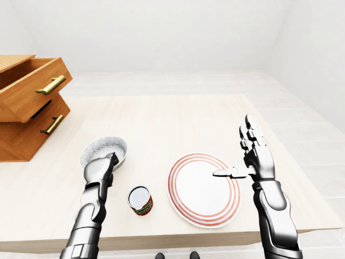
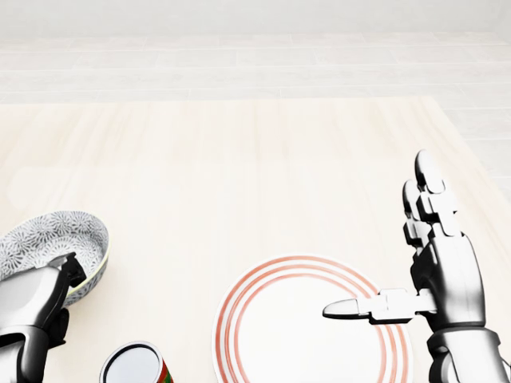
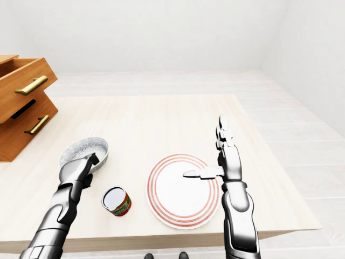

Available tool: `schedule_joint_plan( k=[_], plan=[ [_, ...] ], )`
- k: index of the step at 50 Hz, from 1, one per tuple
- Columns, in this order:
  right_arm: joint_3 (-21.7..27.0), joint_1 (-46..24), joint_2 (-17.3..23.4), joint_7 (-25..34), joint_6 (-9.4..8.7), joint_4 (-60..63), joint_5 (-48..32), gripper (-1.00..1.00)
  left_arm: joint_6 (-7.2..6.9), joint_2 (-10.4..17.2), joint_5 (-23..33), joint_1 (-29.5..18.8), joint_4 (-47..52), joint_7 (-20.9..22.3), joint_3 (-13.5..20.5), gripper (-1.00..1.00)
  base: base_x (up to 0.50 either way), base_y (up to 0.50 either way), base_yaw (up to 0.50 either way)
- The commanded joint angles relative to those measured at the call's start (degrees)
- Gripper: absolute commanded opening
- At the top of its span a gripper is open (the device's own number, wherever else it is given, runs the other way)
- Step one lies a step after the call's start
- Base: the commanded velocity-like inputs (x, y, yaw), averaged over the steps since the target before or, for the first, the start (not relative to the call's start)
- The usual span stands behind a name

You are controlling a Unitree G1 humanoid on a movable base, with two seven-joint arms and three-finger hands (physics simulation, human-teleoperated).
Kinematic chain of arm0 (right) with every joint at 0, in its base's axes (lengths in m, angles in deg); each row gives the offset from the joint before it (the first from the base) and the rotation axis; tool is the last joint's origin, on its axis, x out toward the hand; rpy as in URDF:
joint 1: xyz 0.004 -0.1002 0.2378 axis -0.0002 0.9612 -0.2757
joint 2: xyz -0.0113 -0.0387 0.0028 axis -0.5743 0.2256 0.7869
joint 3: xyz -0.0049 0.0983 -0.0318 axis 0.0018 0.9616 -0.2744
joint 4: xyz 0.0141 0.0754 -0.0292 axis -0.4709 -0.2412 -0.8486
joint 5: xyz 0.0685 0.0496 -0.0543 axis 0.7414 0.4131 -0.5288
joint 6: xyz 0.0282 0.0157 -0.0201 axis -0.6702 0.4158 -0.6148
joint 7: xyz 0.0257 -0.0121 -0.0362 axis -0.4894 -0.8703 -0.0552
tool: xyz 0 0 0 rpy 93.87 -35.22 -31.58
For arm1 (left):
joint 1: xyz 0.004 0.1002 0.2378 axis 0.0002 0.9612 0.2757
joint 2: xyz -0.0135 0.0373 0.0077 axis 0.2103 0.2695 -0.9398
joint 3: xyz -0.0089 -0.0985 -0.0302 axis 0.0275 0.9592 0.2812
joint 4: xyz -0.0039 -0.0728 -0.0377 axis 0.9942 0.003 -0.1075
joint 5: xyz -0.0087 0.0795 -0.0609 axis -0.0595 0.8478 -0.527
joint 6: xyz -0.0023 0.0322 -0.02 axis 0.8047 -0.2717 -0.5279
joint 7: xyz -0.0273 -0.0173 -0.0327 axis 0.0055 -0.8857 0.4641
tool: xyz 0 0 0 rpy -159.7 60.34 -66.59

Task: Put the bowl on the plate.

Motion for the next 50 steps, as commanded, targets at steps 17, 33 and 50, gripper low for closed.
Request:
schedule_joint_plan(
  k=[17, 33, 50],
  plan=[
    [0.4, 0.1, 0.1, 0.3, 0.0, -0.6, 0.3, 1.0, 0.0, -0.3, -0.6, 1.4, 3.6, 0.6, 0.4, -1.0, 0.0, 0.0, 0.0],
    [0.9, 1.0, 0.1, 0.7, 0.0, 2.6, 0.7, 1.0, 0.0, -0.8, 0.3, 2.3, 17.0, 6.4, 2.5, -1.0, 0.0, 0.0, 0.0],
    [2.3, 2.2, 0.1, 1.4, 0.0, 7.2, 0.9, 1.0, 0.0, -2.9, 2.4, 2.9, 31.4, 14.6, 3.3, -1.0, 0.0, 0.0, 0.0]
  ],
)
